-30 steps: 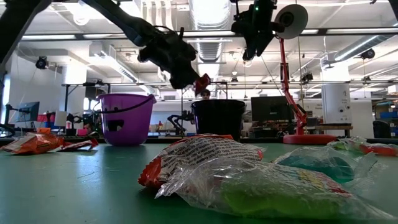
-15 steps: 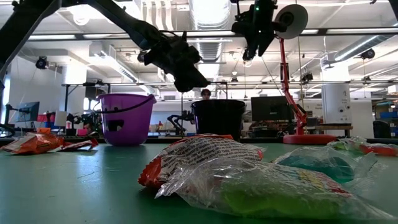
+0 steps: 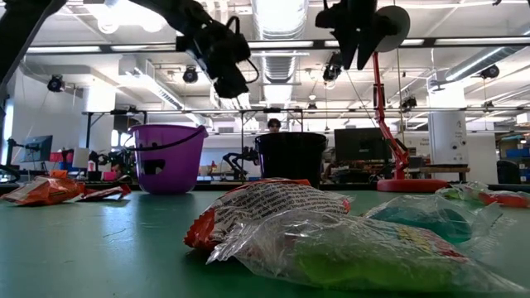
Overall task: Sort candy
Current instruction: Put the green gummy into the violet bucket
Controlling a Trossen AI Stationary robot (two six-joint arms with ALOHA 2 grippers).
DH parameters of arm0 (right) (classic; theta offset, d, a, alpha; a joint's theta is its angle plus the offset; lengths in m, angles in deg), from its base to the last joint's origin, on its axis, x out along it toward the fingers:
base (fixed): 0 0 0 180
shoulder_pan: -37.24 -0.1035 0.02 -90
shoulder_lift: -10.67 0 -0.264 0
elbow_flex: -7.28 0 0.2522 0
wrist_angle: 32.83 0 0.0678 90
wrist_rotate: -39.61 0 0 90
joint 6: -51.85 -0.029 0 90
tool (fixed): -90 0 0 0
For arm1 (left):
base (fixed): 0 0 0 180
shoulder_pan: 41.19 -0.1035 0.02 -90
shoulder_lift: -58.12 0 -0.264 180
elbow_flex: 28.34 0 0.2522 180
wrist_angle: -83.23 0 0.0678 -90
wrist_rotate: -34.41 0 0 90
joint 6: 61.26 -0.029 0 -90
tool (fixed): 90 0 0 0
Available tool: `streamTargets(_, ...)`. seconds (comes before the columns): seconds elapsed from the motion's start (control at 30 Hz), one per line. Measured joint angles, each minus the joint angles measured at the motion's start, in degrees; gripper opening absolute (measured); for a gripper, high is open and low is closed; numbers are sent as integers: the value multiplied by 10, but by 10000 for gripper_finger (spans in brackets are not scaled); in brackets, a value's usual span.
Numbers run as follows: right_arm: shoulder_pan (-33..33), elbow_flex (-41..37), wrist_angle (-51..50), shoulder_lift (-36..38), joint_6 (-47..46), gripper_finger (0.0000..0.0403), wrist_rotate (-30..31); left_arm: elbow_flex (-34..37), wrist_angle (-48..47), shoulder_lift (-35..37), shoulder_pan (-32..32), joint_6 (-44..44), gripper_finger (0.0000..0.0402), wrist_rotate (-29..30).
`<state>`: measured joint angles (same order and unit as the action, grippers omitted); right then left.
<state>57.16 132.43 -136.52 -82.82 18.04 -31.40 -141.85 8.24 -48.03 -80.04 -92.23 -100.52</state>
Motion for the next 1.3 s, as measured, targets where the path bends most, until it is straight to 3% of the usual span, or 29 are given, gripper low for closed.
streamTargets(0.33, -125, -153, -1, 81, -190, 183, -15, 0, -72, 65, 0, -2, 103, 83)
streamTargets(0.73, -249, -349, 4, 172, -432, 183, -75, 0, -110, 154, 1, 47, 103, 86)
streamTargets(1.03, -291, -432, 23, 194, -489, 183, -86, 1, -121, 212, 1, 90, 103, 140)
streamTargets(1.3, -296, -526, 168, 192, -483, 183, -90, 1, -129, 244, 4, 127, 103, 141)
